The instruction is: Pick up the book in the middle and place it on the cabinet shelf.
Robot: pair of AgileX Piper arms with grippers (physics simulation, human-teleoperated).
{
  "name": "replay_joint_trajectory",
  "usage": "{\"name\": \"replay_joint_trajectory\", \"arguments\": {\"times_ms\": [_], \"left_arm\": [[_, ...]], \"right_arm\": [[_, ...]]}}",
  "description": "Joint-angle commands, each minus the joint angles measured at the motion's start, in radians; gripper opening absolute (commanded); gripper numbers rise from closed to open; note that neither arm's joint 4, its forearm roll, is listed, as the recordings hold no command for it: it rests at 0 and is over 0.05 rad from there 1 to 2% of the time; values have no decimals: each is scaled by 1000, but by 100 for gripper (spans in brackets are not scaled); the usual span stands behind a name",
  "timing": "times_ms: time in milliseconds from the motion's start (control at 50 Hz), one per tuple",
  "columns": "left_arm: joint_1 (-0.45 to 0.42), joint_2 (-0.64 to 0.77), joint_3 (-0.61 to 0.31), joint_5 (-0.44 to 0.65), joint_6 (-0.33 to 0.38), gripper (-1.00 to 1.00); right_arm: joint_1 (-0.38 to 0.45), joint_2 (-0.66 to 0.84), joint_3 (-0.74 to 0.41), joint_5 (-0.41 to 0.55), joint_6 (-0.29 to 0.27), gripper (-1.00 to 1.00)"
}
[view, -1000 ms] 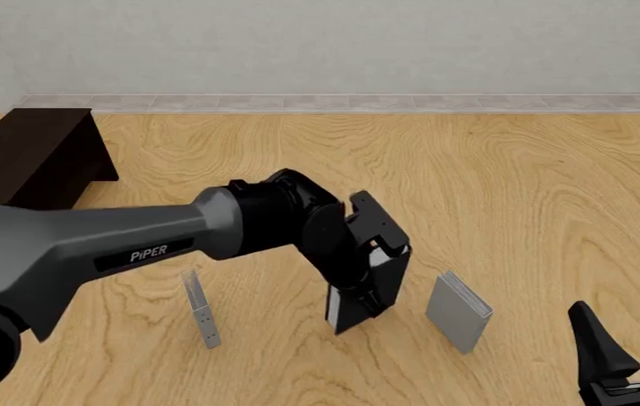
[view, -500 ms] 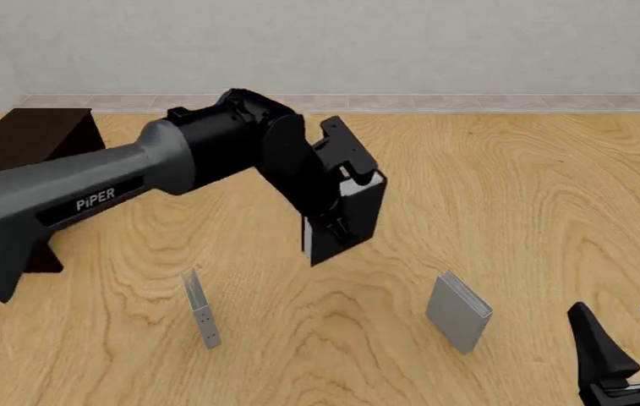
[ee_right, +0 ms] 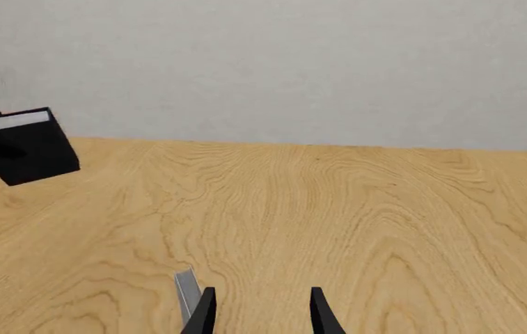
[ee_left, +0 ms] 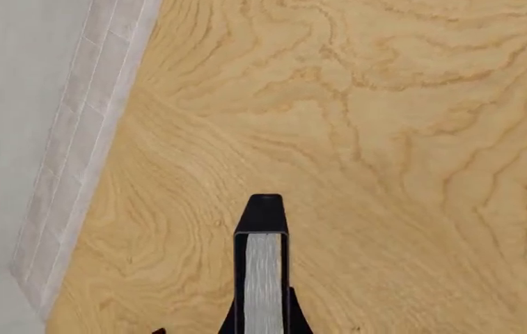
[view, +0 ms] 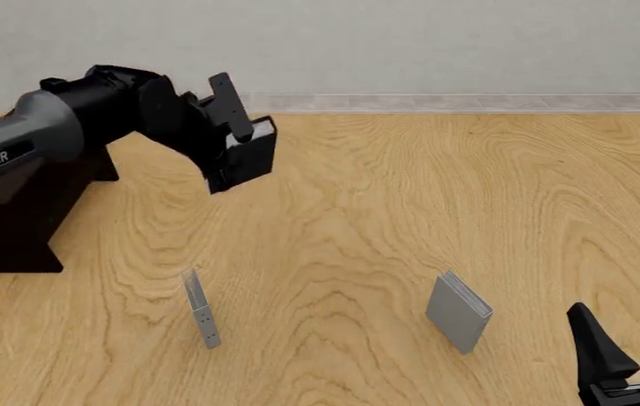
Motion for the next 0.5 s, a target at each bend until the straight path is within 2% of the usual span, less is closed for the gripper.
{"name": "replay_joint_trajectory", "arguments": {"times_ms": [20,40,60,100,140,340,440,500], "left_arm": [[188,-65,130,-187,259,-100],[227,-82,191,-257,334,-100],[247,-83,198,-273,349,-100],[224,-63,135,-213,283,-100],[224,-64,131,-214,282,-100],[295,-84,147,-290,360,-100],[334,-105,191,-345,420,-100],[351,-103,178,-345,419,-100]], "right_arm": [[2,2,0,-1,0,100],[3,3,0,-1,-1,100],[3,4,0,-2,-1,100],[2,3,0,-2,-1,100],[2,3,0,-2,-1,100],[2,3,0,-2,0,100],[2,5,0,-5,0,100],[2,3,0,-4,0,100]]}}
